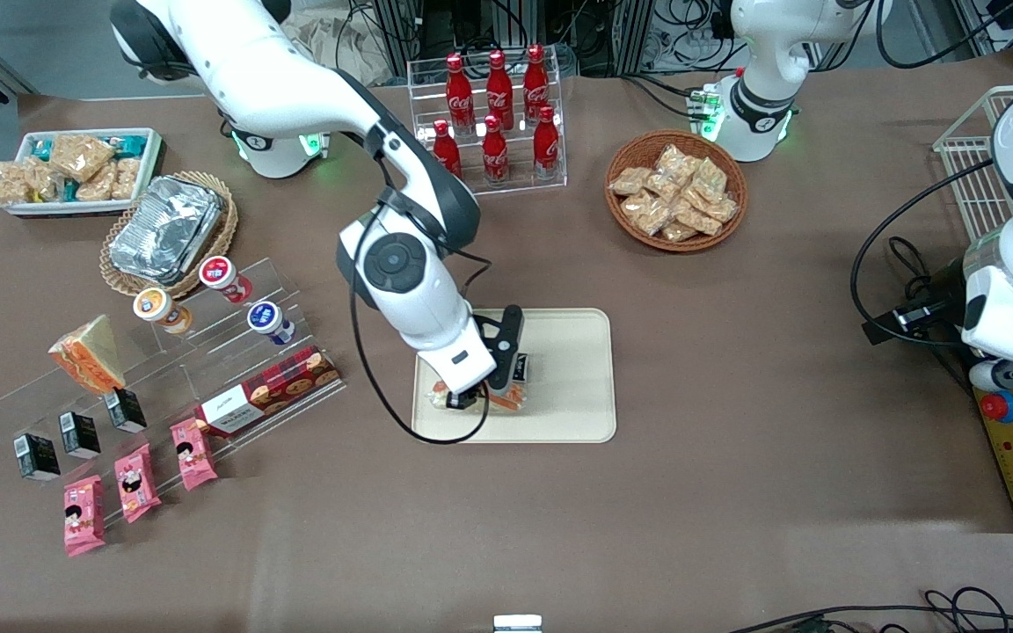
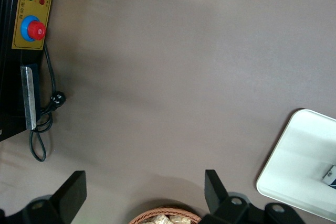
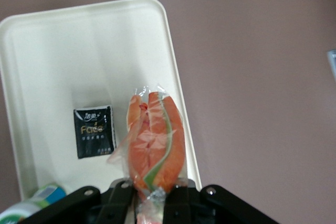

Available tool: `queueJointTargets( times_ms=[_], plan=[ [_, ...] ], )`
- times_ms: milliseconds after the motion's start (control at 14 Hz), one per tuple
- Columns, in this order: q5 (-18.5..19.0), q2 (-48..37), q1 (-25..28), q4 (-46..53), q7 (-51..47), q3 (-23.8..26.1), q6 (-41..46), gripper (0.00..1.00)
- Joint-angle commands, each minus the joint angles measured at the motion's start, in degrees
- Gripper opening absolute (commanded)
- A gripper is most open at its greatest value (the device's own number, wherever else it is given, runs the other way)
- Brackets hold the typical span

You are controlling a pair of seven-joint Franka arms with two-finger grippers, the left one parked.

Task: Place sandwich on tray
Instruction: 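Carry the sandwich over the cream tray beside the black tissue pack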

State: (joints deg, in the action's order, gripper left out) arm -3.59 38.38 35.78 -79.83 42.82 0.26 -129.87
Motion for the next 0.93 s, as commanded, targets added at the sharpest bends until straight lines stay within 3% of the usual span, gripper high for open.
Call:
queueJointTargets(
  times_ms=[0,786,857],
  plan=[
    [-0.63,3.53,-0.01,0.99,0.15,-0.61,-3.36,0.08],
    [-0.46,8.46,0.16,0.46,0.16,-0.61,-9.52,0.14],
    [-0.46,8.46,0.51,0.46,0.16,-0.7,-9.52,0.32]
  ],
)
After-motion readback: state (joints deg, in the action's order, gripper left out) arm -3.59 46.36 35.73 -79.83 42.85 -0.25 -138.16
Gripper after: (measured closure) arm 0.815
